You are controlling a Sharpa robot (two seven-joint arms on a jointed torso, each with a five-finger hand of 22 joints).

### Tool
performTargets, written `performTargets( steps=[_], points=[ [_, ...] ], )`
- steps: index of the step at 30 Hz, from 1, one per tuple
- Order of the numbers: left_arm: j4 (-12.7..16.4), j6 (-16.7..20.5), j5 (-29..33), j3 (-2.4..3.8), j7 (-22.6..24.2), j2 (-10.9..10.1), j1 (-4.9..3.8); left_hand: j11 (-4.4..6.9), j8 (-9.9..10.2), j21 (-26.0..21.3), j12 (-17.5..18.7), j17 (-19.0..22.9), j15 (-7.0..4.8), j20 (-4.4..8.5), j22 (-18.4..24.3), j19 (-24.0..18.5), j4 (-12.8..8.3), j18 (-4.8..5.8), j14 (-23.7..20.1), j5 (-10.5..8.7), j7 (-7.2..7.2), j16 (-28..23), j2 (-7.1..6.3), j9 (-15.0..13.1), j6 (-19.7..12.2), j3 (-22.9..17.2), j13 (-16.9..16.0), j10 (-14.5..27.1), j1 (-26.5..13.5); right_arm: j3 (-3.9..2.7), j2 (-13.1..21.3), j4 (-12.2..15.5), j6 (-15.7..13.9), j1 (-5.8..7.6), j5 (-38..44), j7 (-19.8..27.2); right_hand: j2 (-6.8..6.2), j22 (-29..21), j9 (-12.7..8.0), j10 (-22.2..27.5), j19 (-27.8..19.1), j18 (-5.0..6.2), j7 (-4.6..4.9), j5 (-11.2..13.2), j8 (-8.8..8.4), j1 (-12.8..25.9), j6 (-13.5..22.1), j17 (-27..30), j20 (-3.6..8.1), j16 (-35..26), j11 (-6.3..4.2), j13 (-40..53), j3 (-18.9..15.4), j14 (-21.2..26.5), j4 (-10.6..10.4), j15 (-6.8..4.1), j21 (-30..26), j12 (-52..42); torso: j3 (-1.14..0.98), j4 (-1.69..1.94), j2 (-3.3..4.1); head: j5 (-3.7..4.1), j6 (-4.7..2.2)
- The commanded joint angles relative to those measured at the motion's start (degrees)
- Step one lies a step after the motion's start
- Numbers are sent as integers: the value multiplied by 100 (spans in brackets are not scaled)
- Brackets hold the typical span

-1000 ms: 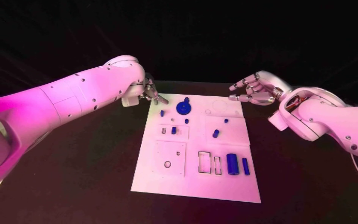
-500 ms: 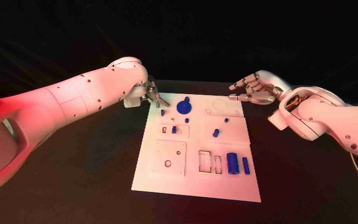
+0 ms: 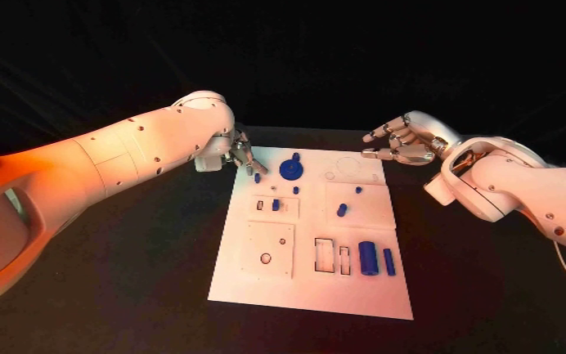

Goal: Assemble the parts on the task board

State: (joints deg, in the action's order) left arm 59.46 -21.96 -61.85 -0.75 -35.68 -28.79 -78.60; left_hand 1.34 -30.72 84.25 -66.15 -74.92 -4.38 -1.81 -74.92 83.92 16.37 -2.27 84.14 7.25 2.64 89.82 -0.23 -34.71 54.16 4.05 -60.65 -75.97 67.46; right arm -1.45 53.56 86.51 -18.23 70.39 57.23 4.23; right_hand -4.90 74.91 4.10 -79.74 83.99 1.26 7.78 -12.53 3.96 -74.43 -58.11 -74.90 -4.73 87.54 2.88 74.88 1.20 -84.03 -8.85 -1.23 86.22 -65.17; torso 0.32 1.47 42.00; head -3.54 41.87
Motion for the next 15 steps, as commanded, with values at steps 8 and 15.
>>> performTargets(
  steps=[8, 15],
  points=[
    [22, -241, 43, -5, 81, 14, 4, 9, -32, 35, -51, -1508, -46, 35, -692, 307, -13, 40, 586, 32, 0, 18, 77, -14, 54, -16, -35, -78, 154, 0, -19, -19, 84, -7, 11, 48, 36, 790, 9, 27, 211, 46, 4, -39, -11, 33, -13, -1117, -5, -19, -2, -6, -42, -502, -1, -7, -22, 34, 3, -3, 0, -8, 6],
    [20, -181, 46, -6, 98, 15, 10, 16, -42, 41, -62, -1508, -52, 41, -703, 310, -24, 42, 586, 32, -8, 18, 119, -25, 66, -47, -46, -94, 242, 0, -24, -25, 87, -8, 10, 48, 36, 790, 9, 27, 211, 46, 4, -39, -11, 33, -13, -1117, -5, -19, -2, -6, -42, -502, -1, -7, -22, 34, 1, -3, 4, -15, 10]
  ],
)
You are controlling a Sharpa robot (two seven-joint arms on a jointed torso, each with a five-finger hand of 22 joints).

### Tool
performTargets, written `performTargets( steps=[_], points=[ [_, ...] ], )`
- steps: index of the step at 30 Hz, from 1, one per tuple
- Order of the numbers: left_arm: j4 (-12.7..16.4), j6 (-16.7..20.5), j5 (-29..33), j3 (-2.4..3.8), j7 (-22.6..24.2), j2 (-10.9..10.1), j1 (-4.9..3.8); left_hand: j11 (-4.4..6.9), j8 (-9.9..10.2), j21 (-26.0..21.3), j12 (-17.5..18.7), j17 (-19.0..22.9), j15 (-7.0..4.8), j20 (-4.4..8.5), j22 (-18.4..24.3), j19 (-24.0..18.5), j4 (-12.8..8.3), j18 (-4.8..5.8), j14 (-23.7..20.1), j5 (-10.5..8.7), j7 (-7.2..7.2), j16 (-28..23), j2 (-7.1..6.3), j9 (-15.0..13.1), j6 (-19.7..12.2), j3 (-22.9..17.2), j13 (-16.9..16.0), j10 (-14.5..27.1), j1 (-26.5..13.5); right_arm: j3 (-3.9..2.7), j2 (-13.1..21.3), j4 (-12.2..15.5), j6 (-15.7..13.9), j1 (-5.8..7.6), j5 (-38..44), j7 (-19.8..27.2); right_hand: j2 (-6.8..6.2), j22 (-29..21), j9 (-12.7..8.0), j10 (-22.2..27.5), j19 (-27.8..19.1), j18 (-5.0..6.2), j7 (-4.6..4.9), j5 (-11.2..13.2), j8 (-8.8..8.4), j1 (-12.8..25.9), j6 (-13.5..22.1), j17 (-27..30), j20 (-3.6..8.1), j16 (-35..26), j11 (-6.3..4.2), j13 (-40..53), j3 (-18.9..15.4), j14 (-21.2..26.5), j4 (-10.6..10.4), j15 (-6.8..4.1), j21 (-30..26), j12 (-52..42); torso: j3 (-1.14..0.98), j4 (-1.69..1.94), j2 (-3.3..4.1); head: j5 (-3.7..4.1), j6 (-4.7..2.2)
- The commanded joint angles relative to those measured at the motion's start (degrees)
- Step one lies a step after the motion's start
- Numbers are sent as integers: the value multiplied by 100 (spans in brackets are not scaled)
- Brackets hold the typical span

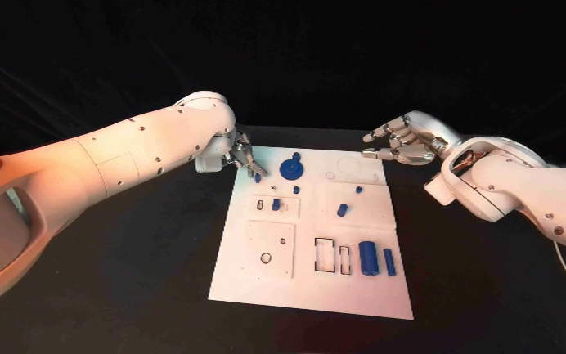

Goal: Assemble the parts on the task board

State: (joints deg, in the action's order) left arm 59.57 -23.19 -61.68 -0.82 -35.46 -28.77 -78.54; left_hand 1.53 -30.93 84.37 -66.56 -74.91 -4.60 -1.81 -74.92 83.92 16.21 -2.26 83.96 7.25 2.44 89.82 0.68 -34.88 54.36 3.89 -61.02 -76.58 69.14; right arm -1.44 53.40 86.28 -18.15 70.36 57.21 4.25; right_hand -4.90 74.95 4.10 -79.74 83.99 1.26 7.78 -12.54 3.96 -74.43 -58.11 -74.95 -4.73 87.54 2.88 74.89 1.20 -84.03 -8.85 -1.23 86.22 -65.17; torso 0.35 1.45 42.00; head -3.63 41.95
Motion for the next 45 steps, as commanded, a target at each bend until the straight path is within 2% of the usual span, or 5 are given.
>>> performTargets(
  steps=[1, 16, 23, 34, 45],
  points=[
    [8, -47, 37, 0, 80, 14, 6, -1, -21, 25, -20, -1509, -31, 43, -699, 309, -13, 41, 604, 33, 10, 18, 48, -10, 47, -46, -10, -36, 104, 0, -8, -3, 80, -6, 12, 47, 36, 786, 9, 27, 211, 46, 3, -39, -11, 33, -13, -1112, -5, -19, -1, -7, -42, -502, -1, -7, -22, 34, 0, 2, 5, -8, 7],
    [-38, -52, 155, -68, 240, 45, 33, 28, 3, -18, 24, -1509, -50, 68, -650, 282, -284, 28, 604, 33, -22, 18, 281, -25, -10, -455, 25, -24, 807, 0, -10, -3, 88, -9, 12, 48, 36, 786, 9, 27, 211, 46, 3, -39, -11, 33, -13, -1112, -5, -19, -1, -7, -42, -502, -1, -7, -22, 34, -3, 1, 0, 4, 30],
    [-47, 43, 161, -87, 303, 36, 35, 36, 95, -21, 86, -1509, -63, 87, -657, 282, -666, 28, 604, 24, -19, 18, 408, 5, -143, -1145, 57, 15, 1453, 0, -9, -2, 92, -10, 10, 49, 47, 788, 9, 18, 213, 45, 3, -61, -11, 27, -13, -1123, -5, -13, -2, 4, -49, -504, -4, -8, -21, 13, 1, -1, 1, -7, 35],
    [369, 677, 387, -88, 475, -258, 37, 9, -145, -28, 83, -1509, -23, 39, -680, 291, -882, 32, 604, 135, 51, 18, -480, -223, -196, -3488, 48, -86, 757, 1, -2, -2, 130, -11, 6, 39, 47, 788, 9, 18, 213, 45, 3, -61, -11, 27, -13, -1123, -5, -13, -2, 4, -49, -504, -4, -8, -21, 13, 0, 10, -7, 23, 23],
    [1547, 1497, 540, -91, 347, -981, 95, 19, -321, 11, 45, -1509, -31, 62, -748, 319, -1109, 43, 604, 200, 3, 18, -710, -348, -203, -4104, 22, -143, 396, 6, 7, -8, 142, -15, -12, 31, 47, 788, 9, 18, 213, 45, 3, -61, -11, 27, -13, -1123, -5, -13, -2, 4, -49, -504, -4, -8, -21, 13, -1, 8, 2, -15, 35]
  ],
)
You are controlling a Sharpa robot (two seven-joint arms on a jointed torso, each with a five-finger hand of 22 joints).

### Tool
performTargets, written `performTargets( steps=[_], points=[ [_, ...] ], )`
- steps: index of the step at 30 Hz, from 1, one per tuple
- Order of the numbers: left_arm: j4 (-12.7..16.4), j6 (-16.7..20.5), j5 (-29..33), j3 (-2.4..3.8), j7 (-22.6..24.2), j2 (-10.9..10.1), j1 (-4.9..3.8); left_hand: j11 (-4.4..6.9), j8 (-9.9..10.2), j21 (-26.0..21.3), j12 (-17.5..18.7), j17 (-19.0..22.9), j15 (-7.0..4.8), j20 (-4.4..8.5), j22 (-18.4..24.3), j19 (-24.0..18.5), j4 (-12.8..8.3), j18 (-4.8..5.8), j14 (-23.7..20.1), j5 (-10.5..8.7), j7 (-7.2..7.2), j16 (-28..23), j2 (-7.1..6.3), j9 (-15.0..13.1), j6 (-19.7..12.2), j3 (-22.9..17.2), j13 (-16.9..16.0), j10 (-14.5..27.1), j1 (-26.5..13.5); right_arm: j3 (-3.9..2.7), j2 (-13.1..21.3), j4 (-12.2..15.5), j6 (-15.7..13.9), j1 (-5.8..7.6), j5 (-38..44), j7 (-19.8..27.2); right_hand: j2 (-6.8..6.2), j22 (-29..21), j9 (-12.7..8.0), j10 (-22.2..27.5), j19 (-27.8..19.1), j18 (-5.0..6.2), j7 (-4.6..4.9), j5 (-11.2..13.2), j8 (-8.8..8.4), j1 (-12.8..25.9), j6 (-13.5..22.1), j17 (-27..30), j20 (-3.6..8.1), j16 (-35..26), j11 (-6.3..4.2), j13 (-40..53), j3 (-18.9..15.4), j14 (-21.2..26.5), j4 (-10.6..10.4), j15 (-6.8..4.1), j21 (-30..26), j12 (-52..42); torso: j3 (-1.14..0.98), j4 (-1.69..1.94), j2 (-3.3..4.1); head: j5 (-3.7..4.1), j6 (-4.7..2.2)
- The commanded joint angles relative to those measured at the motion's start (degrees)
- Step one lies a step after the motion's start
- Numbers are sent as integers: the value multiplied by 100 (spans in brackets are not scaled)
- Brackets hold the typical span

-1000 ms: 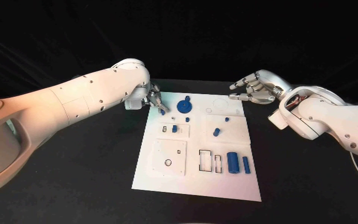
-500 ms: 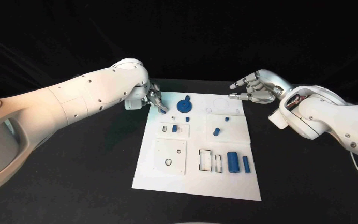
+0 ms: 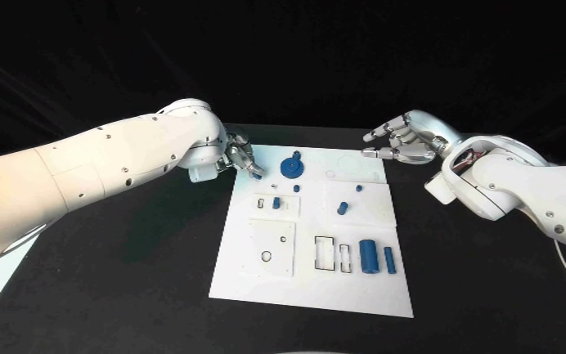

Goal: Assemble the parts on the task board

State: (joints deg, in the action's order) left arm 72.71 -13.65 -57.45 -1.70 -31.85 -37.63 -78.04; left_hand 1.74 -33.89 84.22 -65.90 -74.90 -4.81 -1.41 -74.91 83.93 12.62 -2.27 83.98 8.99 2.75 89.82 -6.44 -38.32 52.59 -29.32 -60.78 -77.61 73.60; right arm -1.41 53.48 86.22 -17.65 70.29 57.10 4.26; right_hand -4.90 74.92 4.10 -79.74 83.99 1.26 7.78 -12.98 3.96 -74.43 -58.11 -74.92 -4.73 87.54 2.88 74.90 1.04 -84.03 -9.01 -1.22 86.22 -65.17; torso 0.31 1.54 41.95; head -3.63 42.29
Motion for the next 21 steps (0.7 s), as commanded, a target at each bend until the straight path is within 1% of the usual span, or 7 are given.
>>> performTargets(
  steps=[1, 2, 5, 9, 14, 17, 21],
  points=[
    [353, 631, 72, -4, -29, -159, 71, -1, -27, 27, -23, -1510, -10, 22, -750, 319, -754, 44, 602, 29, -29, 18, -1, -5, -25, -789, -2, -41, -53, 4, 1, -2, 93, -9, -2, 28, 47, 791, 9, 18, 213, 45, 3, -16, -11, 27, -13, -1125, -5, -13, -2, 2, -33, -504, 12, -8, -21, 13, 1, -1, 6, -17, 8],
    [516, 756, -4, -6, -47, -244, 110, 5, -45, 45, -27, -1510, -13, 26, -776, 330, -785, 50, 602, 61, -34, 18, -37, -14, -17, -844, -3, -53, -91, 5, 4, -1, 94, -10, -3, 26, 47, 791, 9, 18, 213, 45, 3, -16, -11, 27, -13, -1125, -5, -13, -2, 2, -33, -504, 12, -8, -21, 13, 0, 3, 4, -14, 7],
    [828, 1017, -144, -10, -83, -402, 186, 13, -67, 73, -34, -1510, -19, 31, -816, 346, -827, 59, 602, 104, -44, 18, -86, -22, 1, -917, -5, -74, -138, 7, 7, -2, 96, -13, -5, 25, 49, 792, 10, 21, 213, 45, 3, -20, -10, 27, -13, -1122, -4, -16, -2, -3, -38, -504, 10, -9, -21, 21, 4, 5, 1, -27, 4],
    [1123, 1203, -318, -15, -117, -548, 259, 21, -84, 97, -40, -1510, -24, 37, -850, 359, -861, 67, 602, 154, -51, 18, -124, -26, 19, -977, -6, -94, -178, 9, 10, -2, 98, -15, -6, 24, 49, 792, 10, 21, 213, 45, 3, -20, -10, 27, -13, -1122, -4, -16, -2, -3, -38, -504, 10, -9, -21, 21, 8, 5, 4, -32, 17],
    [1379, 1199, -524, -21, -171, -655, 347, 25, -92, 109, -24, -1510, -27, 40, -867, 366, -884, 71, 602, 173, -57, 18, -149, -26, 31, -1009, 17, -98, -198, 11, 8, -3, 99, -18, -6, 24, 49, 792, 10, 21, 213, 45, 3, -20, -10, 27, -13, -1122, -4, -16, -2, -3, -38, -504, 10, -9, -21, 21, 5, -2, 7, -38, 30],
    [1478, 1146, -627, -24, -209, -686, 388, 25, -92, 109, -24, -1510, -27, 40, -867, 366, -884, 71, 602, 173, -57, 18, -149, -26, 31, -1009, 17, -98, -198, 12, 6, -5, 100, -20, -6, 25, 49, 792, 10, 21, 213, 45, 3, -20, -10, 27, -13, -1122, -4, -16, -2, -3, -38, -504, 10, -9, -21, 21, 8, -8, 7, -41, 40],
    [1554, 1091, -725, -28, -254, -706, 431, 28, -95, 113, -12, -1510, -29, 41, -874, 369, -900, 73, 602, 177, -60, 18, -165, -25, 39, -1026, 33, -99, -207, 13, 7, -4, 99, -23, -7, 27, 49, 792, 10, 21, 213, 45, 3, -20, -10, 27, -13, -1122, -4, -16, -2, -3, -38, -504, 10, -9, -21, 21, 5, -2, 10, -44, 58]
  ],
)
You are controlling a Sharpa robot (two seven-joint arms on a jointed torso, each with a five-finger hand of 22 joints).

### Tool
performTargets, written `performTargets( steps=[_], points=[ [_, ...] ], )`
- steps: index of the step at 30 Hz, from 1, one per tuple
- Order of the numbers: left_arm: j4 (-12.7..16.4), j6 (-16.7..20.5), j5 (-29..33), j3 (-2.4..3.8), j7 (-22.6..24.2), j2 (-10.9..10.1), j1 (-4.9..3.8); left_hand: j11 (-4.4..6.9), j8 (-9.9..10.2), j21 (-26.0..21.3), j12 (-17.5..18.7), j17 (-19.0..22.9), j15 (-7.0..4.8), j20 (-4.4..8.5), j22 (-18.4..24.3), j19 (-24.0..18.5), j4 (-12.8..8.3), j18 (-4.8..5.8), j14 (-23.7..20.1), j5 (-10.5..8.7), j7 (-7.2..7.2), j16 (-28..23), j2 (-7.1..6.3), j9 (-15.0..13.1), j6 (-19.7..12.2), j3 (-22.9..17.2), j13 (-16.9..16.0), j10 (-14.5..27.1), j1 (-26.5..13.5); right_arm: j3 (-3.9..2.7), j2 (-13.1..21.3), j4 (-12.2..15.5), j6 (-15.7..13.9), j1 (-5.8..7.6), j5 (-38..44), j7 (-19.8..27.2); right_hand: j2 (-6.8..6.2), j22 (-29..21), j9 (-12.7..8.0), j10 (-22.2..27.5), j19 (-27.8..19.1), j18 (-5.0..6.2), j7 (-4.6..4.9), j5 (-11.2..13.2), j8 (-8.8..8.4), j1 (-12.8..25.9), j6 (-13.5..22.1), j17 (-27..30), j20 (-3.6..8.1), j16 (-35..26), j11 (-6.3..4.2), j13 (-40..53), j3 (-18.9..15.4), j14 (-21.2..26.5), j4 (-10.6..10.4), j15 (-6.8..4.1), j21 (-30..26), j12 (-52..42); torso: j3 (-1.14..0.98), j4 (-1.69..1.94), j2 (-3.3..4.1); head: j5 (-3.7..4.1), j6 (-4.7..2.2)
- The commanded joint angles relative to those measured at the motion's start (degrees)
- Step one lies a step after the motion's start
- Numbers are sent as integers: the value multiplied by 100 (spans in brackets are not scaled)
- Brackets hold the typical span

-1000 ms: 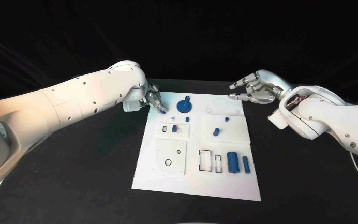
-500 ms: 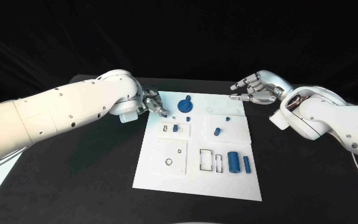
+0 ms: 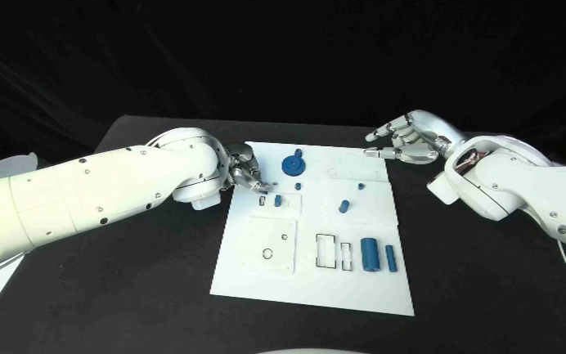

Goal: Assemble the parts on the task board

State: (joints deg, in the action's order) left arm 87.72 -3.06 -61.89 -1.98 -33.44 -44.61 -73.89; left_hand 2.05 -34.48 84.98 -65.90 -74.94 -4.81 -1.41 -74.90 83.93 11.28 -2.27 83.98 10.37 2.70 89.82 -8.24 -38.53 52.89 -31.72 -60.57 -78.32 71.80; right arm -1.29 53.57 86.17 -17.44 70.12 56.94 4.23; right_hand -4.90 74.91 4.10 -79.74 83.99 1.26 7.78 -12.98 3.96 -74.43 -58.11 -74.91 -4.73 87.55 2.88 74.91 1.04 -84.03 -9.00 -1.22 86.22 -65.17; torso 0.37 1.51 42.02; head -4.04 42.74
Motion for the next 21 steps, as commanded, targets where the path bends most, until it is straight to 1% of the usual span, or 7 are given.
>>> performTargets(
  steps=[1, 12, 16, 21],
  points=[
    [64, 7, -295, -1, -109, -11, 24, -2, -37, 38, -11, -1506, -29, 41, -875, 369, -768, 73, 602, 40, -56, 18, 13, -3, 11, -789, 14, -28, -28, 1, -2, 1, 78, -7, 9, 30, 49, 793, 10, 21, 213, 46, 3, -20, -10, 27, -13, -1123, -5, -16, -2, -4, -38, -504, 10, -9, -21, 21, -3, -1, 3, -4, 16],
    [95, -352, -373, -2, -213, -25, 47, 2, -41, 45, 10, -1506, -31, 42, -886, 373, -788, 75, 602, 48, -60, 18, -2, -1, 24, -814, 42, -28, -38, 1, 3, 6, 78, -10, 9, 32, 49, 793, 10, 21, 213, 46, 3, -20, -10, 27, -13, -1123, -5, -16, -2, -4, -38, -504, 10, -9, -21, 21, -5, -5, 0, -16, 45],
    [86, -396, -428, -3, -234, -22, 54, 3, -43, 47, 13, -1506, -31, 42, -889, 374, -799, 76, 602, 58, -61, 18, -10, 1, 30, -829, 46, -32, -45, 1, 2, 7, 77, -10, 9, 33, 49, 793, 10, 21, 213, 46, 3, -20, -10, 27, -13, -1123, -5, -16, -2, -4, -38, -504, 10, -9, -21, 21, -5, -7, 2, -21, 44],
    [80, -428, -457, -4, -244, -13, 82, 3, -43, 47, 13, -1506, -31, 42, -889, 374, -799, 76, 602, 58, -61, 18, -10, 1, 30, -829, 46, -32, -45, 1, 1, 10, 75, -11, 8, 37, 49, 793, 10, 21, 213, 46, 3, -20, -10, 27, -13, -1123, -5, -16, -2, -4, -38, -504, 10, -9, -21, 21, -3, -2, 2, -13, 60]
  ],
)
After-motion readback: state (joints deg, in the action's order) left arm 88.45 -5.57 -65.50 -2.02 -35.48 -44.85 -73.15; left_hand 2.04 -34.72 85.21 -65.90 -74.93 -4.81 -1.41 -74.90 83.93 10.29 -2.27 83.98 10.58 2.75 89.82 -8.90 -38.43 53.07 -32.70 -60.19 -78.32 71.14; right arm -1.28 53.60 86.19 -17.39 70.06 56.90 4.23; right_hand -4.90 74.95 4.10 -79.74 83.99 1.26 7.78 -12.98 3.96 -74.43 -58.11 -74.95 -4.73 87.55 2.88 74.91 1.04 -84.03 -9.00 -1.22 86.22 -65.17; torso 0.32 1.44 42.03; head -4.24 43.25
